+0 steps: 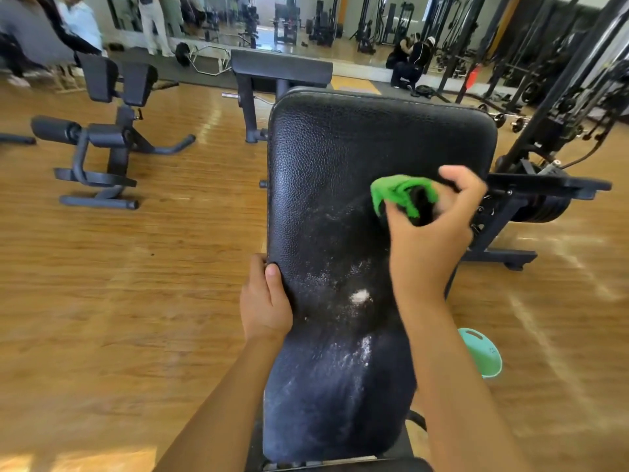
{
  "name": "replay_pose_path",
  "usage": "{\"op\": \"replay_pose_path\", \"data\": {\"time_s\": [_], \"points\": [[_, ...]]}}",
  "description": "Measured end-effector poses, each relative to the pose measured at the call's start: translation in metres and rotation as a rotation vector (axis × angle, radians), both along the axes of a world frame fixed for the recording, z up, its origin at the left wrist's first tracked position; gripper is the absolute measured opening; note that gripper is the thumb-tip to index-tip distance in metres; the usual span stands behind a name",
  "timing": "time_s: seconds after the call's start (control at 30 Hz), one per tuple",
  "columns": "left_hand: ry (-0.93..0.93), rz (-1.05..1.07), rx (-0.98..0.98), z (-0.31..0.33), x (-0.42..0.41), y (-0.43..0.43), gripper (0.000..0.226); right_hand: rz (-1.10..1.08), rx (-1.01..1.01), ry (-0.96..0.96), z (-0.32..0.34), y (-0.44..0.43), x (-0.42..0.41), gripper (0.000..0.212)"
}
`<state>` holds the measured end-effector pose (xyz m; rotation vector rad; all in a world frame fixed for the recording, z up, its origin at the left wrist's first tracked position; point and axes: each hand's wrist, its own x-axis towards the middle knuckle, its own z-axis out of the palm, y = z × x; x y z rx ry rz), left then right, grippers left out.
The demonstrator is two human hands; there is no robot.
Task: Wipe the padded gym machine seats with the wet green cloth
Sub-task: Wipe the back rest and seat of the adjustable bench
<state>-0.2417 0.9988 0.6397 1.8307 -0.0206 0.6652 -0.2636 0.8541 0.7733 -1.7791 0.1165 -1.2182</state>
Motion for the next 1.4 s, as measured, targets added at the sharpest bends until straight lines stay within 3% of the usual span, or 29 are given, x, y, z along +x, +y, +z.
{"op": "replay_pose_path", "data": {"time_s": [0.1,0.27,0.37,0.6,0.8,1.03,1.23,1.4], "points": [[0.007,-0.006,-0.014,-0.001,0.002,0.000,0.060,-0.021,0.003,0.004,-0.003,0.008,0.006,0.058],[0.028,-0.020,-0.015,-0.001,0.001,0.001,0.061,0.125,-0.118,0.111,-0.047,0.034,-0.006,0.066],[0.034,-0.024,-0.009,-0.002,0.001,0.001,0.059,0.165,-0.177,0.125,-0.042,0.027,-0.007,0.067],[0.026,-0.020,-0.006,-0.004,0.002,0.000,0.057,0.027,-0.036,-0.024,-0.002,0.005,0.008,0.063],[0.016,-0.006,0.029,-0.006,0.003,0.002,0.053,0.166,-0.262,0.033,-0.051,0.051,-0.001,0.067],[0.001,0.014,0.025,-0.008,0.004,0.002,0.048,0.092,-0.074,-0.008,-0.005,0.024,0.008,0.067],[-0.016,-0.009,0.035,-0.010,0.006,0.002,0.044,0.235,-0.270,0.072,-0.048,0.066,0.001,0.066],[-0.011,0.000,0.017,-0.010,0.004,0.003,0.044,0.215,-0.205,0.025,-0.028,0.053,0.004,0.065]]}}
